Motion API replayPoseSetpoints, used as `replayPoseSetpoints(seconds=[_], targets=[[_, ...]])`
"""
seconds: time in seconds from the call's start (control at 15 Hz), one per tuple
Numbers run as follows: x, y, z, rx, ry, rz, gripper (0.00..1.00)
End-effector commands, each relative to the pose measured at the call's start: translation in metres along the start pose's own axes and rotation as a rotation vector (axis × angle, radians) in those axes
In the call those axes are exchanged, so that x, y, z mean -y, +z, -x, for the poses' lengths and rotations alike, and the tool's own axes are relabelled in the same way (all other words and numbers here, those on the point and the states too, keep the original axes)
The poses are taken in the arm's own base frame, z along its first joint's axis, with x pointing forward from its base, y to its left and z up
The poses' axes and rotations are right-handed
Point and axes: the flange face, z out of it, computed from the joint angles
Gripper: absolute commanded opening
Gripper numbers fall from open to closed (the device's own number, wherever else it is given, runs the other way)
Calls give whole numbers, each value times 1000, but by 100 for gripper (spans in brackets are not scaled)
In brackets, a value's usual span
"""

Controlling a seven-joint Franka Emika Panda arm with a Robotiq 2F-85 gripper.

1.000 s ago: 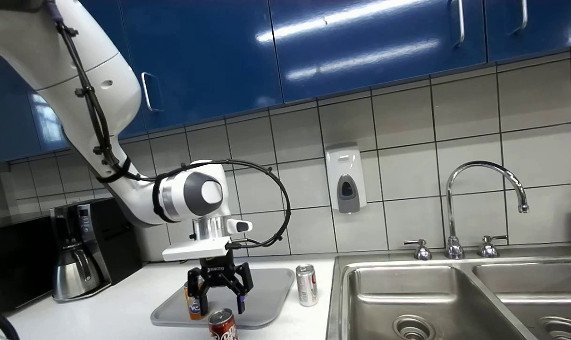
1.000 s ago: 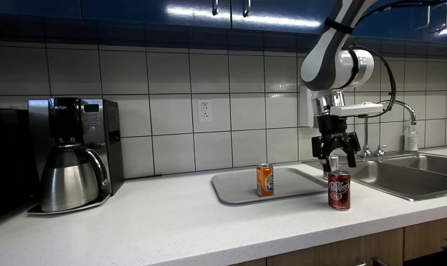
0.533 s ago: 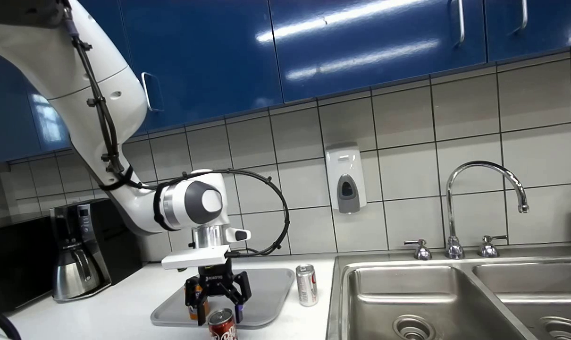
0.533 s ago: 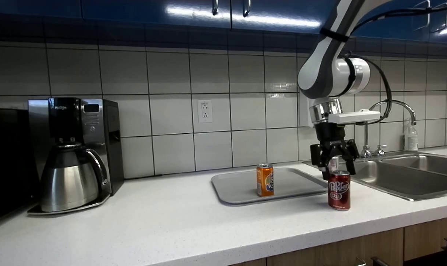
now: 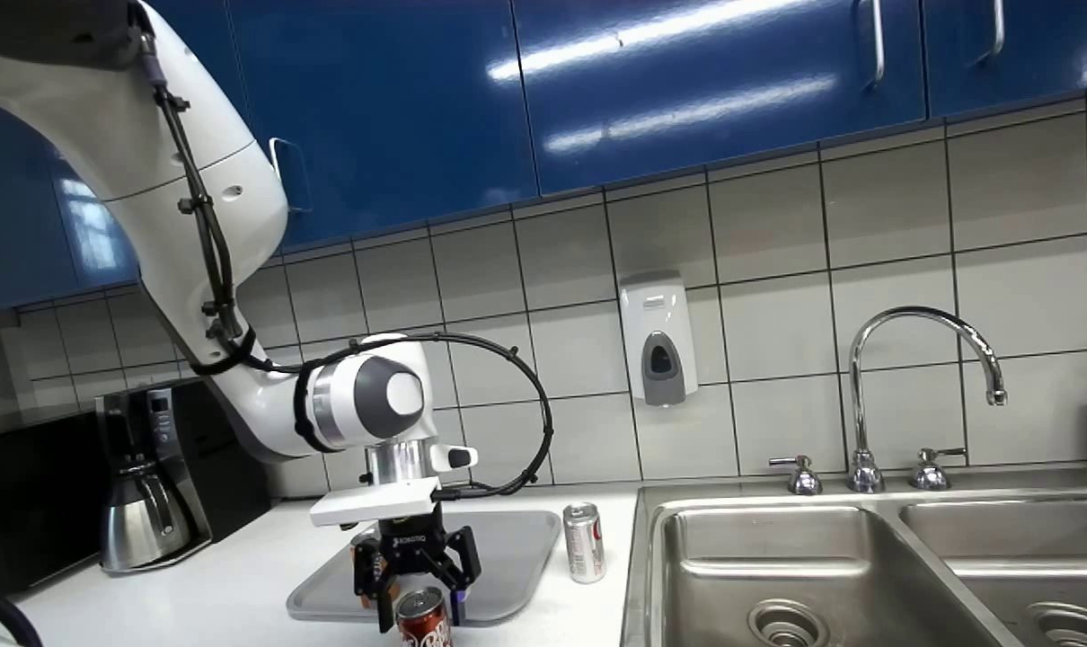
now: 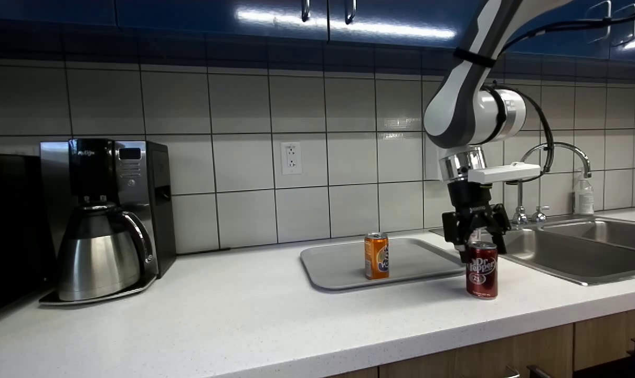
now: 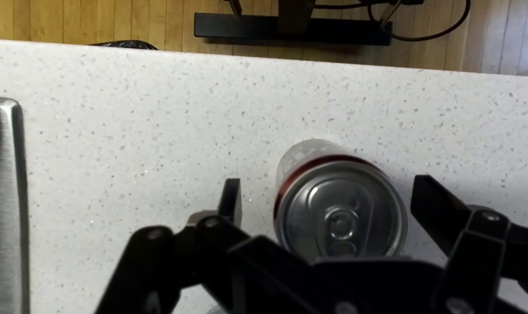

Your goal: Shift the two cans to the tray

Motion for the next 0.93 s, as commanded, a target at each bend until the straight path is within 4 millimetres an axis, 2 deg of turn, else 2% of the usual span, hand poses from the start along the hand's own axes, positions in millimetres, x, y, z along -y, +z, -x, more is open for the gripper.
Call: replayPoseSetpoints(seconds=[0.0,0.33,0.73,0.87], targets=[[1,3,5,-20,-24,13,100],[2,10,8,-24,-17,4,100],[2,9,8,-21,-17,-6,100],[2,9,8,-29,-20,-4,74]])
